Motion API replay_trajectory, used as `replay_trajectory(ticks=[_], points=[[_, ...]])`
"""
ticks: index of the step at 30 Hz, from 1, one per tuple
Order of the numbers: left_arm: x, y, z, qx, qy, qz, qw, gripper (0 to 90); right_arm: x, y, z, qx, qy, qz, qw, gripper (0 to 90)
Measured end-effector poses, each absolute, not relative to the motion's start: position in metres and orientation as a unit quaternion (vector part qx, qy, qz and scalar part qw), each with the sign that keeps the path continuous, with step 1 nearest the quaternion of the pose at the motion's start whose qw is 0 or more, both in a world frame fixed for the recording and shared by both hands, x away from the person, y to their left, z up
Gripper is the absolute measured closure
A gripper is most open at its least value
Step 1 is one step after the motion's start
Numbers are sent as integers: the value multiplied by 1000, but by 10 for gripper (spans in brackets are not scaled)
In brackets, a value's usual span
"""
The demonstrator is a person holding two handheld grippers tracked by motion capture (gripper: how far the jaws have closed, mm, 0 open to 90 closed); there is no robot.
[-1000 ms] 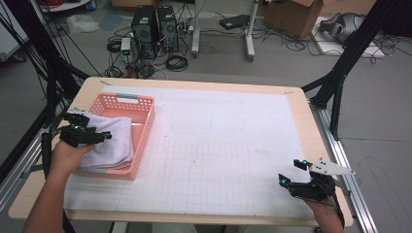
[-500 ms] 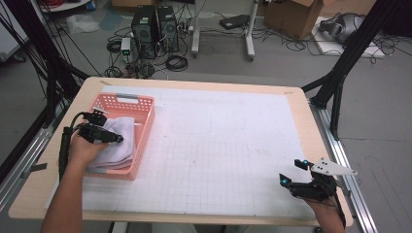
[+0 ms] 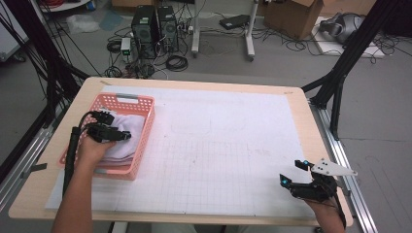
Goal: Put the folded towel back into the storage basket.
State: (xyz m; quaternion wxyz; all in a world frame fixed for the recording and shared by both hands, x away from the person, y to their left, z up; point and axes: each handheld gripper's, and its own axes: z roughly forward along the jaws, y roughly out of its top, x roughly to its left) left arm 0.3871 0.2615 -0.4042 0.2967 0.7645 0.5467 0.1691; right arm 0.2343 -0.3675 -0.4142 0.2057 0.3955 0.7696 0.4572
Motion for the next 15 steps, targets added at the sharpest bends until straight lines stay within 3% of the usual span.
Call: replay_trajectory(ticks=[3, 7, 15], points=[[384, 265, -400, 733, 562, 203, 325, 434, 235, -367, -414, 392, 771, 457, 206, 170], [367, 276, -383, 680, 560, 236, 410, 430, 234, -368, -413, 395, 768, 460, 204, 170], [333, 279, -364, 631, 515, 250, 524, 384, 232, -369, -409, 393, 763, 469, 208, 170]])
